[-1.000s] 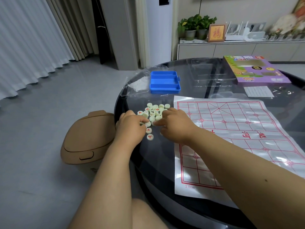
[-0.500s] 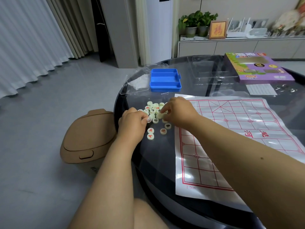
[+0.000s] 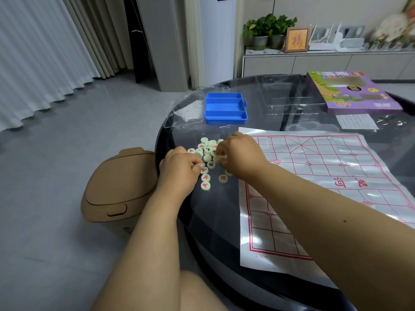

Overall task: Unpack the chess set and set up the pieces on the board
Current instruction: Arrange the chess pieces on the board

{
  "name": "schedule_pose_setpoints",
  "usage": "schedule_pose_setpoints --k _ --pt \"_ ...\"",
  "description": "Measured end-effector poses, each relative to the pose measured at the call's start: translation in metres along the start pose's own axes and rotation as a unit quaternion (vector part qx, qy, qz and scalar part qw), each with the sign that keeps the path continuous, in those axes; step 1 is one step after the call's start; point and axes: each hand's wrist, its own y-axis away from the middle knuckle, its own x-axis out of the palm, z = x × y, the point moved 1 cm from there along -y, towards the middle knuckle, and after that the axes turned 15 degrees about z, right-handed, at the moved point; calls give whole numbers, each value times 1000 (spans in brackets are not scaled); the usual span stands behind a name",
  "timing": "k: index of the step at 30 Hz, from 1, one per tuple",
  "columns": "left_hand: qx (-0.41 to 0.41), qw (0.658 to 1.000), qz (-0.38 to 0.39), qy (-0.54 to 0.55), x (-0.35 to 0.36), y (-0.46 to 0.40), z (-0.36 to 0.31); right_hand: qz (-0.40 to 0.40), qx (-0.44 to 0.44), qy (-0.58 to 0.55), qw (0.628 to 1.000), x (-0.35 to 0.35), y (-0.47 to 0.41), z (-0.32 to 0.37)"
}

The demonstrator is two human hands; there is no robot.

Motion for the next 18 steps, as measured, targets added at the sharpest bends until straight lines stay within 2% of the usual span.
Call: schedule_pose_setpoints --k 5,9,15,18 --pt "8 999 -13 34 -2 3 3 -11 -22 61 998 3 2 3" --pt "5 999 3 33 -3 7 6 -26 -23 15 999 -2 6 -1" --pt "8 998 30 47 -5 10 2 60 -60 -31 996 -2 16 -5" --pt "6 998 34 57 -6 11 -2 47 -68 -48 995 -4 16 -8"
